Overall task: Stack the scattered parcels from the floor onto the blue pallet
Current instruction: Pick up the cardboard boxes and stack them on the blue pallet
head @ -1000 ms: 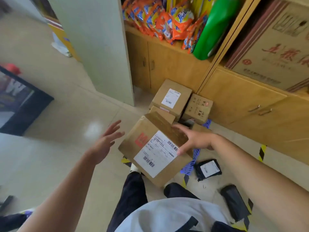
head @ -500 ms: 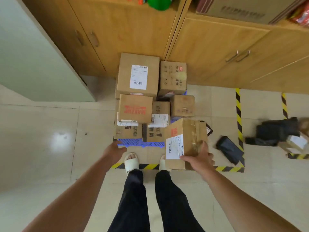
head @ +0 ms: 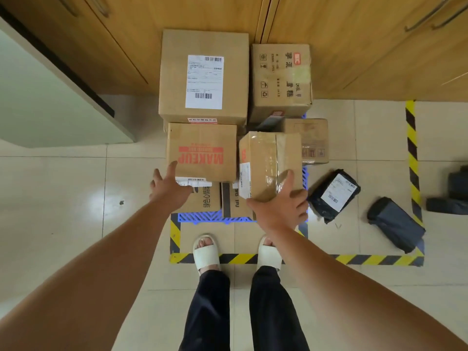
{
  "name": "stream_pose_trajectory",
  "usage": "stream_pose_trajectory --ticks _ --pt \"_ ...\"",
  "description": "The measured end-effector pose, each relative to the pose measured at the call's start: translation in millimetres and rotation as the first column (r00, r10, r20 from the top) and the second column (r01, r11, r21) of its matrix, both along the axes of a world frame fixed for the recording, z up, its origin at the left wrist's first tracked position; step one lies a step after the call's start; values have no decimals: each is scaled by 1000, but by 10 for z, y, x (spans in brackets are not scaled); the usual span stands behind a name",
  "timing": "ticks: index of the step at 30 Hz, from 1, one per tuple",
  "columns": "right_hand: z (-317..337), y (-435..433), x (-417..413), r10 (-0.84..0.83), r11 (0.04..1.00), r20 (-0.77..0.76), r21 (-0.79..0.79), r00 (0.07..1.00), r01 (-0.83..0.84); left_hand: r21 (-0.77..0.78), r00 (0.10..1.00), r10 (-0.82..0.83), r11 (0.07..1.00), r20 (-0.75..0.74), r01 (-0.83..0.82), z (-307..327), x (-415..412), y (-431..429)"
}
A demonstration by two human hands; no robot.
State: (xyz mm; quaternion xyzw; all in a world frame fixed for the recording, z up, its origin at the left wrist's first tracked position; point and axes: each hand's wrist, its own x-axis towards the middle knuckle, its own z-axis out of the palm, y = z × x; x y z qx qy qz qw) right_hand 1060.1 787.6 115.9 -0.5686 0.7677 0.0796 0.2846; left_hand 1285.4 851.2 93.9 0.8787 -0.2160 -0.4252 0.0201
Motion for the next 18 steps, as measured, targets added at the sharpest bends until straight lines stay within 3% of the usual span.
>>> stream_pose_trajectory --ticks 9,14,18 --pt "-254 -376 266 56 997 -71 53 996 -52 7 985 78 997 -155 -78 -327 69 38" --pt "-347 -590 272 21 978 146 201 989 -50 18 990 103 995 -95 -101 -391 15 29" --pt "-415 -590 14 22 972 254 220 967 -80 -14 973 191 981 -129 -194 -410 12 58"
